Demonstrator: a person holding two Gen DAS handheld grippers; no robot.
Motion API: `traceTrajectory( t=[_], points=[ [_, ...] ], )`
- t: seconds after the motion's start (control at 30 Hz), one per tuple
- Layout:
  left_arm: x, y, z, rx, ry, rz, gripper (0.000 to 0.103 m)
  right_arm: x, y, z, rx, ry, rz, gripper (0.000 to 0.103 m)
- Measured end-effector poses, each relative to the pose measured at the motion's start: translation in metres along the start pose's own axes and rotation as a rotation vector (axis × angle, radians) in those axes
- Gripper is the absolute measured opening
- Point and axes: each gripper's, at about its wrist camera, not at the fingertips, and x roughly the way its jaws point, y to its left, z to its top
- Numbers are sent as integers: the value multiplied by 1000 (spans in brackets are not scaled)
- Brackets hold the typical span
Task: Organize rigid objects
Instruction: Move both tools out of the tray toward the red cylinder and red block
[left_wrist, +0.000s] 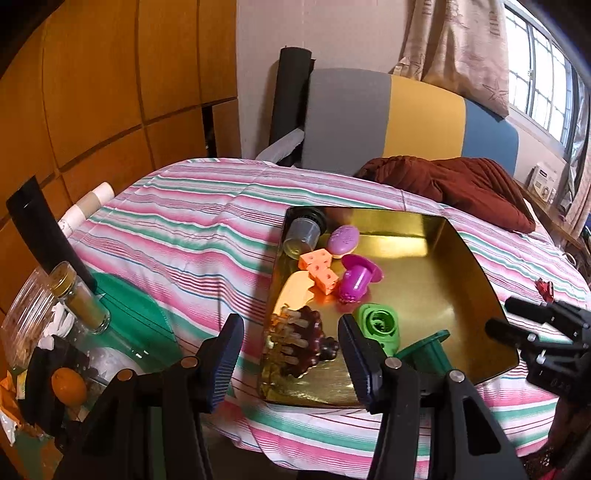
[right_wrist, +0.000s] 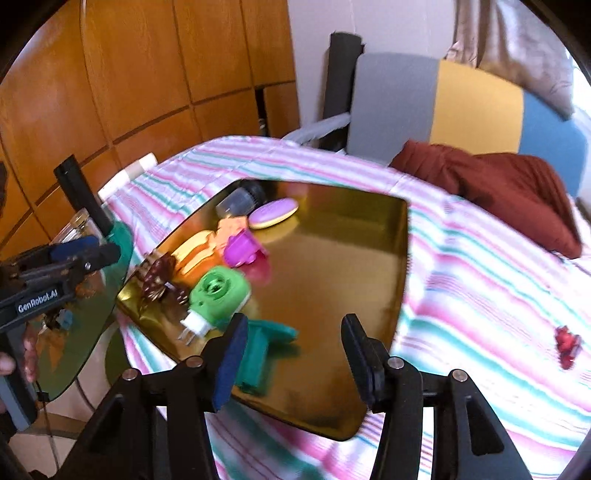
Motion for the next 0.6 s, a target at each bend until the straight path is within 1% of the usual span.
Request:
traceTrajectory(
  t=[0.13, 0.23, 0.43, 0.53, 0.6],
  points=[
    [0, -9, 0, 19, -2, -13, 54, -13, -16, 2, 14, -39, -47, 53],
    [0, -17, 1, 32, 1, -23, 54, -22, -37, 2, 39, -58, -93, 53],
    [1, -30, 4, 57, 2, -40, 54, -37, -87, 0, 65, -57, -207, 54],
    [3, -36, 5, 62, 6, -49, 54, -47, -119, 1, 78, -64, -280, 61],
    [3, -40, 7, 71, 4, -50, 54, -53, -145, 0, 99, -75, -339, 63]
  ],
)
